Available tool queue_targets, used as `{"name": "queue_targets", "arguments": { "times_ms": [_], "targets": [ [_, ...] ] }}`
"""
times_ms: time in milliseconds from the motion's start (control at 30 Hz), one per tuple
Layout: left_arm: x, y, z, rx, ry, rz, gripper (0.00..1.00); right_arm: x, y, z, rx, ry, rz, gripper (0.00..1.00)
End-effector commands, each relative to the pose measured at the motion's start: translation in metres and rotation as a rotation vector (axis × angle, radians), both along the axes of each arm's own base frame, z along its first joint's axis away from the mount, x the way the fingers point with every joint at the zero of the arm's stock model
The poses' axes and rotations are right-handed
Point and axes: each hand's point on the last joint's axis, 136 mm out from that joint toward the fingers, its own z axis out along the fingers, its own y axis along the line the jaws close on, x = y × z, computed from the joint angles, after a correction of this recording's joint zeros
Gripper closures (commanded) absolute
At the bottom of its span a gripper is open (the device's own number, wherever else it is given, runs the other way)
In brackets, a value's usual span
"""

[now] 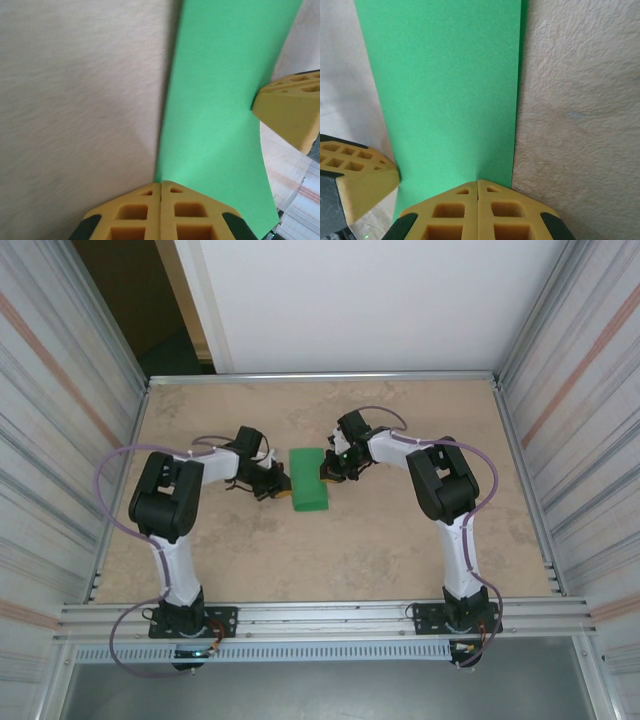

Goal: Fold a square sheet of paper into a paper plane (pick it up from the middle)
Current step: First fold the square sheet of paper in half at the center of the table.

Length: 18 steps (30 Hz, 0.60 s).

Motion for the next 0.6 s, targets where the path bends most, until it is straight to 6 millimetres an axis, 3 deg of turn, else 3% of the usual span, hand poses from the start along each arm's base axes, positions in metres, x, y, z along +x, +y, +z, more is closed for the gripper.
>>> {"name": "queue_targets", "arguments": {
  "times_ms": [0,100,200,400,567],
  "targets": [
    [-0.008,0.027,0.002,0.093,0.01,0.036,1.0,-0.082,-0.088,-0.109,-0.457,0.3,-0.009,1.0],
    [0.002,0.014,0.028,0.019,-0.055,0.037,1.0,-0.082,-0.088,-0.109,-0.457,0.298,-0.008,1.0],
    [0.007,-0.006,0.042,-0.048,-0.093,0.023,1.0,-0.083,-0.089,-0.11,-0.459,0.302,-0.009,1.0],
    [0.008,-0.037,0.028,-0.068,-0.056,-0.017,1.0,-0.083,-0.088,-0.109,-0.459,0.302,-0.01,1.0],
    [0.021,-0.027,0.013,-0.009,-0.056,0.025,1.0,-0.083,-0.088,-0.11,-0.46,0.305,-0.007,1.0]
  ]
}}
